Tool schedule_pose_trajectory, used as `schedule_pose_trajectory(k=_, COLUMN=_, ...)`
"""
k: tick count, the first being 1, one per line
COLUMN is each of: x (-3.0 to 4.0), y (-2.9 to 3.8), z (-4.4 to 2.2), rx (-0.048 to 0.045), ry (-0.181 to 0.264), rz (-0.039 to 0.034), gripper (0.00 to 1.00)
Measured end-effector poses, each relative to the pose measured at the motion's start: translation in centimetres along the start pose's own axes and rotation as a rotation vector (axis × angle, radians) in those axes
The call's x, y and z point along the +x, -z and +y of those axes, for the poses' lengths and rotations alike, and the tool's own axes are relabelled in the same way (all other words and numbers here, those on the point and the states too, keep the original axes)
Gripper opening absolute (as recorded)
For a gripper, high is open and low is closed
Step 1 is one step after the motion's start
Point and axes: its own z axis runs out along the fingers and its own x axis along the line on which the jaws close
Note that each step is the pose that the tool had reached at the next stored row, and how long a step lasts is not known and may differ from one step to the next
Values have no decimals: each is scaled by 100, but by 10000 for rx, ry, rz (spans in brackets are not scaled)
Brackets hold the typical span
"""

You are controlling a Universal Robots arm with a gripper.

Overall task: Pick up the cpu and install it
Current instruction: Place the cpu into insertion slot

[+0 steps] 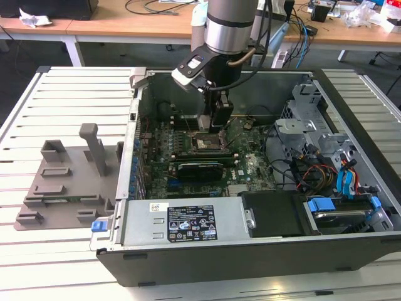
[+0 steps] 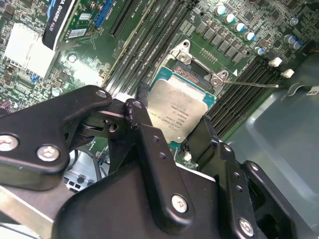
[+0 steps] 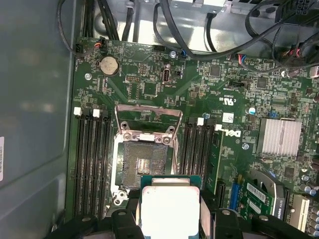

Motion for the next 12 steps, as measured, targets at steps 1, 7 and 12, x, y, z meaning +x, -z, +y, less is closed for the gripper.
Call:
schedule_pose_trajectory(k=1, x=1, y=-15, z=1, rx=0, ry=0, rz=1, gripper=55)
schedule_pose_trajectory(k=7, x=4, y=-89, z=5, rx=0, ry=0, rz=0, gripper=55)
schedule_pose_trajectory(k=12, x=6, y=-141, z=9, rx=0, ry=0, rz=1, gripper=55)
